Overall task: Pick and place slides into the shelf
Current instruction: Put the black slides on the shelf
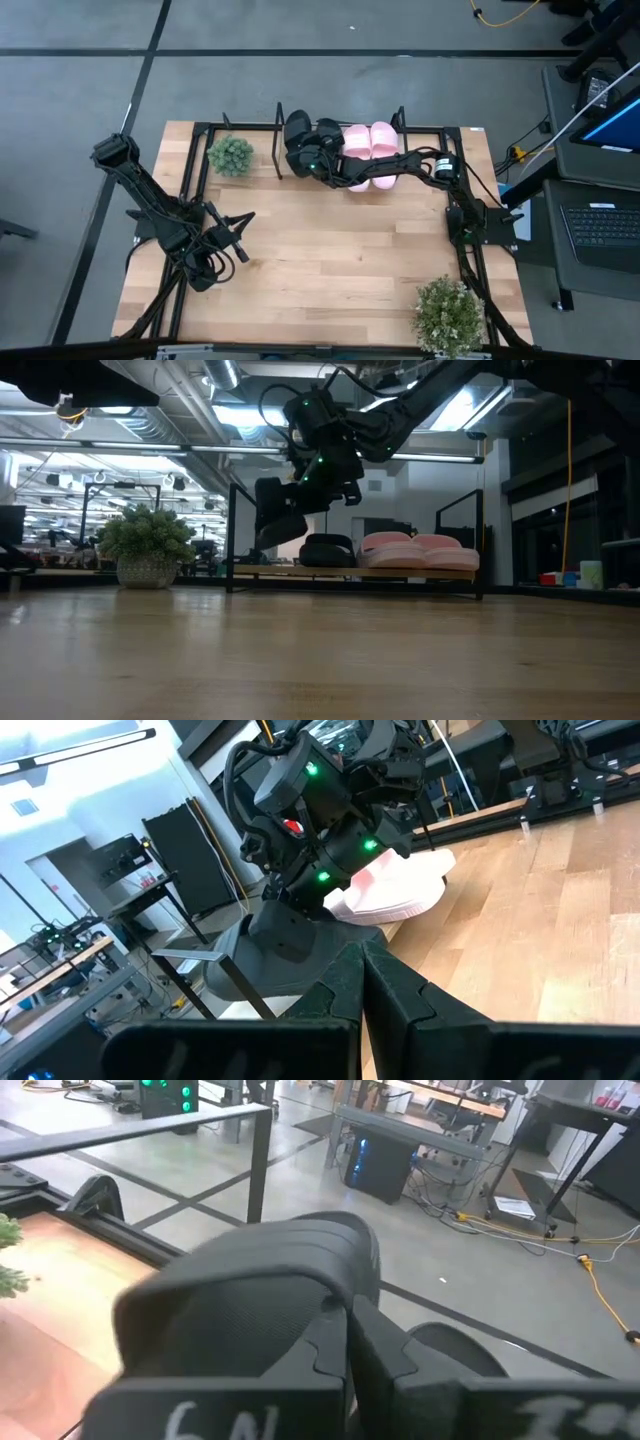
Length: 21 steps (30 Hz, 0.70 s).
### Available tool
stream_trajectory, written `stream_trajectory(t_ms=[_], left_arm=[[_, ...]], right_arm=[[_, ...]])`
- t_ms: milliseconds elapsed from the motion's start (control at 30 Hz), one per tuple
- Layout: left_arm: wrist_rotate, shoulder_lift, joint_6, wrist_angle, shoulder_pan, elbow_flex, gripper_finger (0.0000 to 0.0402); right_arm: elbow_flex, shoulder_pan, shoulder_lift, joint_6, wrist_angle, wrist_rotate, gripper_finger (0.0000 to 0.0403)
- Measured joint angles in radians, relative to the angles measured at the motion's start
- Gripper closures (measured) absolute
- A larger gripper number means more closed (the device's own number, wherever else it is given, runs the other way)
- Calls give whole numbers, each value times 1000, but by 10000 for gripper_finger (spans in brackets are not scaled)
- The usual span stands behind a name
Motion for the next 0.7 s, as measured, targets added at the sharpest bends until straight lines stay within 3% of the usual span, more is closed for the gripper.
stream_trajectory(t_ms=[333, 700], left_arm=[[0, 0, -1, 0, 0, 0, 401], [0, 0, -2, 0, 0, 0, 401]], right_arm=[[0, -4, 0, -4, 0, -52, 398], [0, -5, 0, -6, 0, -52, 362]])
